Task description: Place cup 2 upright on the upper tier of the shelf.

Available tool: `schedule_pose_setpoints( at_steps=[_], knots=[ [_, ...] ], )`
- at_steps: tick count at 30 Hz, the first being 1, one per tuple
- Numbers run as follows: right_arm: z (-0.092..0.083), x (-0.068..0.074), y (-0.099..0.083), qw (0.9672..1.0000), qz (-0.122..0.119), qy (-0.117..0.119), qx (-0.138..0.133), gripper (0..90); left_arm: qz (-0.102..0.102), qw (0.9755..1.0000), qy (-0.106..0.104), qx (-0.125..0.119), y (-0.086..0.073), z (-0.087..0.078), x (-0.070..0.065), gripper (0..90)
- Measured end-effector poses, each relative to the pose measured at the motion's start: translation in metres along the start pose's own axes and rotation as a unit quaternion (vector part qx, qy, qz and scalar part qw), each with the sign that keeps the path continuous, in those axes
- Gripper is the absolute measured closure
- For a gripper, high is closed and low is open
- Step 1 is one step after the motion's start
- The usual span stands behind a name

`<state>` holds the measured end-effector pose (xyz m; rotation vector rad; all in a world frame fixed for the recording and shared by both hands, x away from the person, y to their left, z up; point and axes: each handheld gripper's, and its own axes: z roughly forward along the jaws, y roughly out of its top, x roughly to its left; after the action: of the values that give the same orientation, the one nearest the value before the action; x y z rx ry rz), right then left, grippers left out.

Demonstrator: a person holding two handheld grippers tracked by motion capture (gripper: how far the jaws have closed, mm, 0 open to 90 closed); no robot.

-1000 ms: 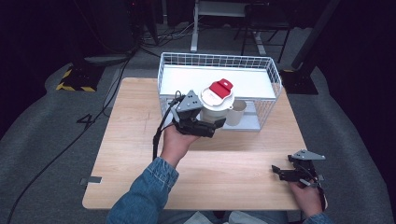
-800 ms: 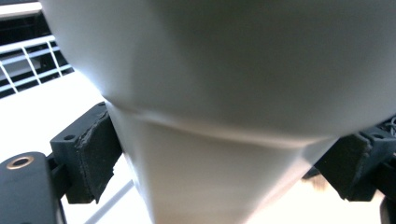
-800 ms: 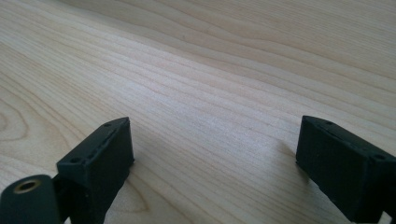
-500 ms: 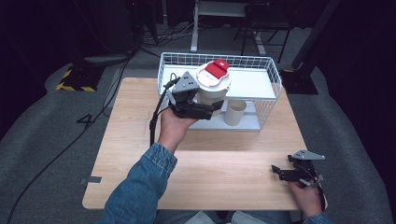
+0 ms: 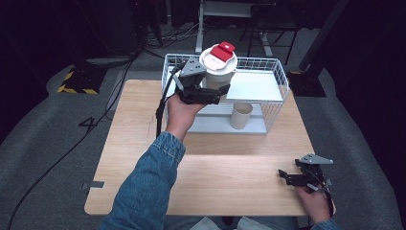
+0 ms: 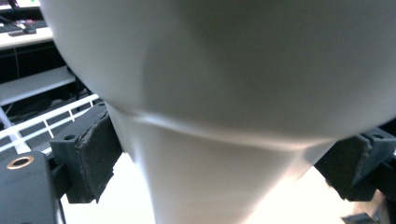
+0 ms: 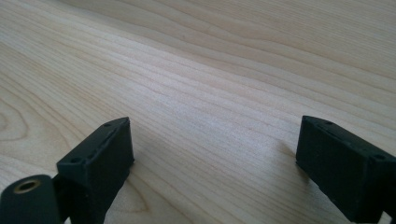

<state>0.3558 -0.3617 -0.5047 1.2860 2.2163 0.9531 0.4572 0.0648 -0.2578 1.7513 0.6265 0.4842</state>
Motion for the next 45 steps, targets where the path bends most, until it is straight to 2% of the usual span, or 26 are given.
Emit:
schedule_pose_setpoints(
  at_steps=[9,14,20,25,28,35,45],
  knots=[
    [0.0,0.0,0.0,1.0,0.0,0.001,0.0,11.4,-0.015,0.9994,0.029,-0.006,0.01,0.018,0.014,11.4],
    [0.0,0.0,0.0,1.0,0.0,0.001,0.0,11.4,-0.015,0.9985,0.051,-0.01,0.014,0.027,0.021,11.4],
    [0.0,0.0,0.0,1.0,0.0,0.001,0.0,11.4,-0.038,0.9969,0.068,-0.013,0.015,0.04,0.029,11.3],
    [0.0,0.0,0.0,1.0,0.001,0.001,-0.001,11.4,-0.034,0.9956,0.088,0.0,0.012,0.05,0.035,11.4],
    [0.0,0.0,0.0,1.0,0.001,0.001,-0.001,11.4,-0.039,0.9944,0.098,0.008,0.009,0.056,0.038,11.3],
    [0.0,0.0,0.0,1.0,0.001,0.001,-0.001,11.4,-0.054,0.9928,0.106,0.015,0.0,0.066,0.044,11.3],
    [0.0,0.0,0.0,1.0,0.001,0.001,-0.001,11.5,-0.071,0.9915,0.106,0.026,-0.011,0.074,0.049,11.3]
  ],
)
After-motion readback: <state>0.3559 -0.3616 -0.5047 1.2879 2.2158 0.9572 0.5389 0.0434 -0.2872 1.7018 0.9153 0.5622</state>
